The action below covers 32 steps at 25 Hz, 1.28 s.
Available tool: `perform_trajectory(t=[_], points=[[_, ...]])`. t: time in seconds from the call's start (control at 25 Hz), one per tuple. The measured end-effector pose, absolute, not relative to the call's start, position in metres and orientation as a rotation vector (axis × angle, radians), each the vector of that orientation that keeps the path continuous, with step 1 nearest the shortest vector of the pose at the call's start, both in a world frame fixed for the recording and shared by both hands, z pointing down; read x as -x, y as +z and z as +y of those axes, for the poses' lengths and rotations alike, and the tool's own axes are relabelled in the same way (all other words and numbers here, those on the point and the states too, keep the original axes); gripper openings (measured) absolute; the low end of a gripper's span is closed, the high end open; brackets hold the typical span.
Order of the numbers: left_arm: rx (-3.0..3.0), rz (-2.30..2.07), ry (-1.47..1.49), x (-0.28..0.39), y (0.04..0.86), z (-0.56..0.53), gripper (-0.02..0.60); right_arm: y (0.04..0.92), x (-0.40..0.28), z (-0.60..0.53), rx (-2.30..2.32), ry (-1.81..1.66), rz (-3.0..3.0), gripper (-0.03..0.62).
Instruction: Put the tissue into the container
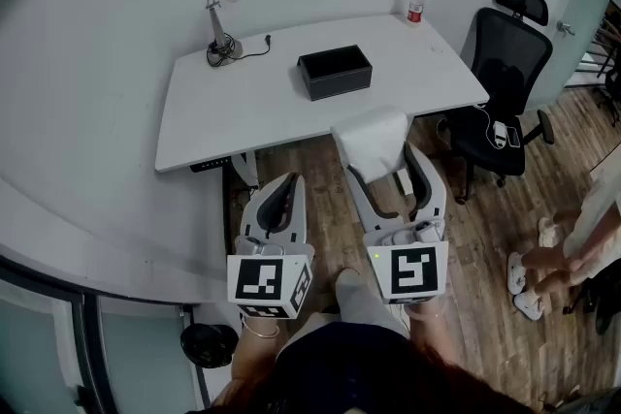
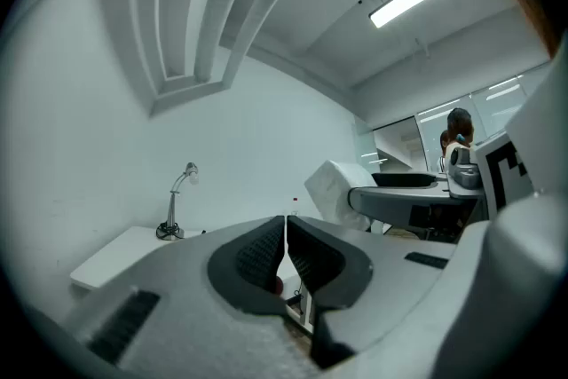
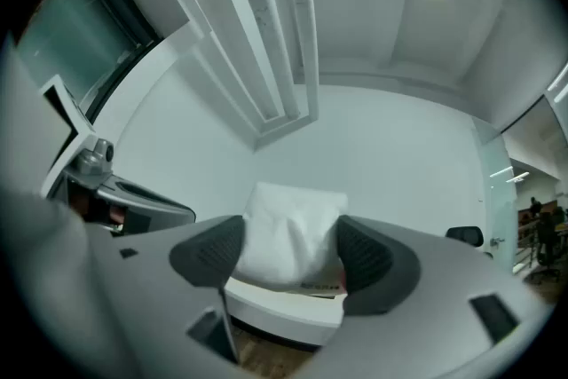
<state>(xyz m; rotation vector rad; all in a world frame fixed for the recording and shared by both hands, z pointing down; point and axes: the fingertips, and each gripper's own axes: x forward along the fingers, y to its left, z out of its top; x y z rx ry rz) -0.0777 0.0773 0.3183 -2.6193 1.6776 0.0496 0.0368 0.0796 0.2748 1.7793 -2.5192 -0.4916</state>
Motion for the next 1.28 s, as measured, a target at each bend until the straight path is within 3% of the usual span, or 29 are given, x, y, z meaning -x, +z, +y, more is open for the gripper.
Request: perform_trajectory(t=[1.28], points=[[2.630,1.665,0.016,0.040,0.320,-0.043,0.029,0.280,-0.056,-0.037,-1.696,-0.519,-2.518,0.341]])
